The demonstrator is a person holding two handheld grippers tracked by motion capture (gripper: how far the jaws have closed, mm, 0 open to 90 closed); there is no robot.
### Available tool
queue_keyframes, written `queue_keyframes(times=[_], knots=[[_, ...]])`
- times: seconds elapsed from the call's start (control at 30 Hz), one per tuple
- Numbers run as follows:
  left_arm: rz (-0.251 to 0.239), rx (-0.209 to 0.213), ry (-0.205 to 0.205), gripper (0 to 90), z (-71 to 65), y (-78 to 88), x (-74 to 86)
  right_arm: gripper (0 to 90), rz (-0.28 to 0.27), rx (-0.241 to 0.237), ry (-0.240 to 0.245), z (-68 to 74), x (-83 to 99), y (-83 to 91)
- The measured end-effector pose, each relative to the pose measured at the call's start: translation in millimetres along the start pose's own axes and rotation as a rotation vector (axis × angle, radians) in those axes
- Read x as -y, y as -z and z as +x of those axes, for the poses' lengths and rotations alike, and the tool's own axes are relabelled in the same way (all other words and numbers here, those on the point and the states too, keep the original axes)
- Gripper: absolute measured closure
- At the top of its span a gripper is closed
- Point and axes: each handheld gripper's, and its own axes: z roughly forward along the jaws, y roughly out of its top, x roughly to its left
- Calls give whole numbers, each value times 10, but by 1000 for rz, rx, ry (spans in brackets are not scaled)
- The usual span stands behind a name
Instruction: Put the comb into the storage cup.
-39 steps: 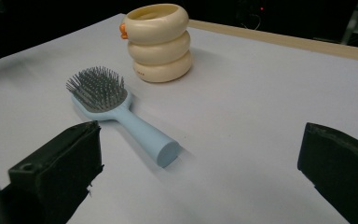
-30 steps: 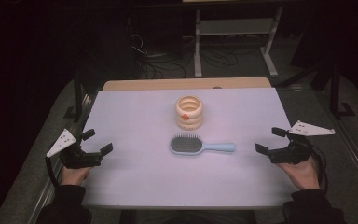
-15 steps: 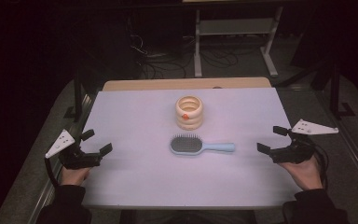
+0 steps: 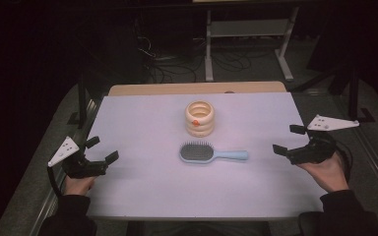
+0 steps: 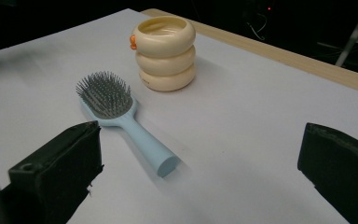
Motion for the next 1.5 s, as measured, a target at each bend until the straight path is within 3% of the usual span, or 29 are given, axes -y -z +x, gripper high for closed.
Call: queue_keyframes(times=[0.3, 0.9, 1.5], knots=[[0, 2, 2, 0, 1, 1, 1, 0, 56, -12, 41, 1, -185, -127], [2, 2, 1, 0, 5, 0, 4, 0, 126, -34, 84, 6, -306, -321], [0, 9, 2, 0, 4, -9, 7, 0, 193, -91, 150, 129, -490, -592]])
